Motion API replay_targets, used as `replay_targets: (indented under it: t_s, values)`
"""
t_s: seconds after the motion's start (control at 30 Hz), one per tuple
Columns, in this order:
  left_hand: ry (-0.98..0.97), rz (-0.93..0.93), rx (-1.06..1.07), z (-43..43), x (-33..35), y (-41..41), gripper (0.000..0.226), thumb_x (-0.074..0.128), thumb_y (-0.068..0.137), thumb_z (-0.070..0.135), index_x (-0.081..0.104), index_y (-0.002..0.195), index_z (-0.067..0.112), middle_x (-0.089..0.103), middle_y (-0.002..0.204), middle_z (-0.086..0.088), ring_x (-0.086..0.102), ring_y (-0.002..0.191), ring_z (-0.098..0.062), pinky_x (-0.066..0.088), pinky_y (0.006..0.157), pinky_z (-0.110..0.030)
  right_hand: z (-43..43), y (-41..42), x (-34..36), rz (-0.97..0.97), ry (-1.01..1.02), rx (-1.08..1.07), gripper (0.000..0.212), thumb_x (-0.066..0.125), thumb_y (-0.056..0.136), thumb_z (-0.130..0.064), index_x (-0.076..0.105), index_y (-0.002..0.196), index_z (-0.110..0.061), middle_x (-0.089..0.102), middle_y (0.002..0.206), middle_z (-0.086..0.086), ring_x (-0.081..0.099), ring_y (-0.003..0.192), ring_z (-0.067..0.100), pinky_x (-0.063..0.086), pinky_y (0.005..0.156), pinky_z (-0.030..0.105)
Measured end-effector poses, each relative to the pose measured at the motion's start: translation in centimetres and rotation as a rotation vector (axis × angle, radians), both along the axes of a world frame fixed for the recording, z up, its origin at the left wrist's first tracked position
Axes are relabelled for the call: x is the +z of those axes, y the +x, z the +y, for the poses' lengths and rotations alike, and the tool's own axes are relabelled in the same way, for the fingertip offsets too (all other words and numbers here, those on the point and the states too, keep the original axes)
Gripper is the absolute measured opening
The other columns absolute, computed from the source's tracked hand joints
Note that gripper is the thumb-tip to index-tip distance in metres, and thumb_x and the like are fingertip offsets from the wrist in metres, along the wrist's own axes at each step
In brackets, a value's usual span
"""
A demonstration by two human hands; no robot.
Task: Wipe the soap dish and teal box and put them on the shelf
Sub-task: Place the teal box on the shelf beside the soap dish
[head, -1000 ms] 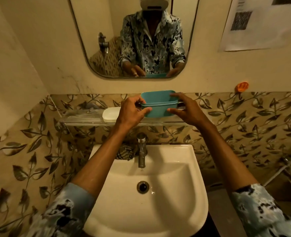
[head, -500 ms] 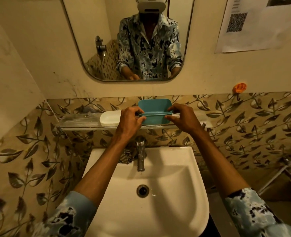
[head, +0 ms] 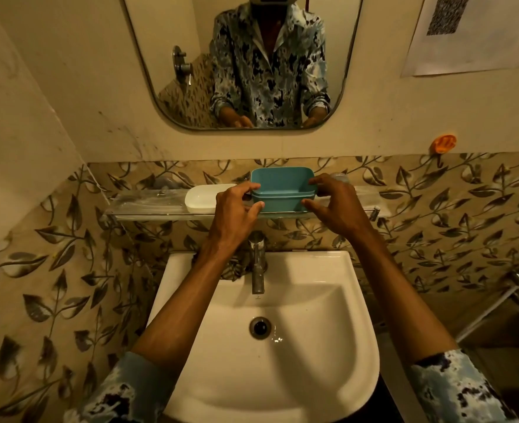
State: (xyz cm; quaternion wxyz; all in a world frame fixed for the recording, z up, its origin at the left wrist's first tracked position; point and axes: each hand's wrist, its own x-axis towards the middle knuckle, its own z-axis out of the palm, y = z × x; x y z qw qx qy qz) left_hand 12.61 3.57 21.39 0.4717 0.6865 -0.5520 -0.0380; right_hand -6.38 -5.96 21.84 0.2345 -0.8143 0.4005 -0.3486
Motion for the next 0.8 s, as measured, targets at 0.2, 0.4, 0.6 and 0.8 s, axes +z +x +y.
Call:
replay_targets:
  t_s: [0.2, 0.4, 0.6, 0.8]
  values:
    - [-0.223, 0.038, 0.090, 2.8, -0.7, 0.3, 0.026, 0.068, 0.083, 0.012, 0.064, 0.108, 0.018, 0.066, 0.102, 0.005, 0.060, 0.091, -0.003, 0.051, 0.066, -0.006, 1.1, -0.6, -0.9, -0.077, -0.019, -0.081, 0.061, 0.075, 0.080, -0.024, 0.045, 0.133, -0.019, 0.056, 0.134, 0.010, 0.057, 0.115, 0.021, 0.053, 0.086, 0.038]
    - [-0.043, 0.220, 0.280, 8.4, -11.6, 1.6, 0.016, 0.062, 0.085, 0.011, 0.060, 0.079, 0.025, 0.060, 0.068, 0.015, 0.062, 0.065, -0.003, 0.044, 0.056, -0.013, 3.7, -1.7, -4.1, -0.334, -0.310, -0.244, 0.028, 0.063, 0.084, -0.007, 0.055, 0.112, -0.004, 0.056, 0.102, 0.012, 0.047, 0.082, 0.006, 0.037, 0.070, 0.004]
    - [0.601, 0.084, 0.329, 7.8, -20.2, 5.3, 0.019, 0.063, 0.085, 0.017, 0.064, 0.102, 0.010, 0.068, 0.105, -0.009, 0.064, 0.098, -0.025, 0.051, 0.083, -0.032, 7.3, -0.8, -11.8, -0.220, -0.164, -0.212, 0.015, 0.062, 0.082, 0.001, 0.059, 0.097, -0.001, 0.048, 0.086, 0.002, 0.043, 0.072, 0.010, 0.034, 0.066, 0.012]
    - [0.469, 0.194, 0.388, 1.8, -19.4, 6.3, 0.040, 0.066, 0.081, 0.025, 0.059, 0.113, 0.002, 0.060, 0.120, -0.020, 0.055, 0.114, -0.037, 0.048, 0.093, -0.042, 11.5, 0.5, -17.9, -0.075, 0.092, -0.120, 0.021, 0.066, 0.082, -0.004, 0.059, 0.101, -0.009, 0.051, 0.098, -0.003, 0.047, 0.070, 0.005, 0.034, 0.059, 0.009]
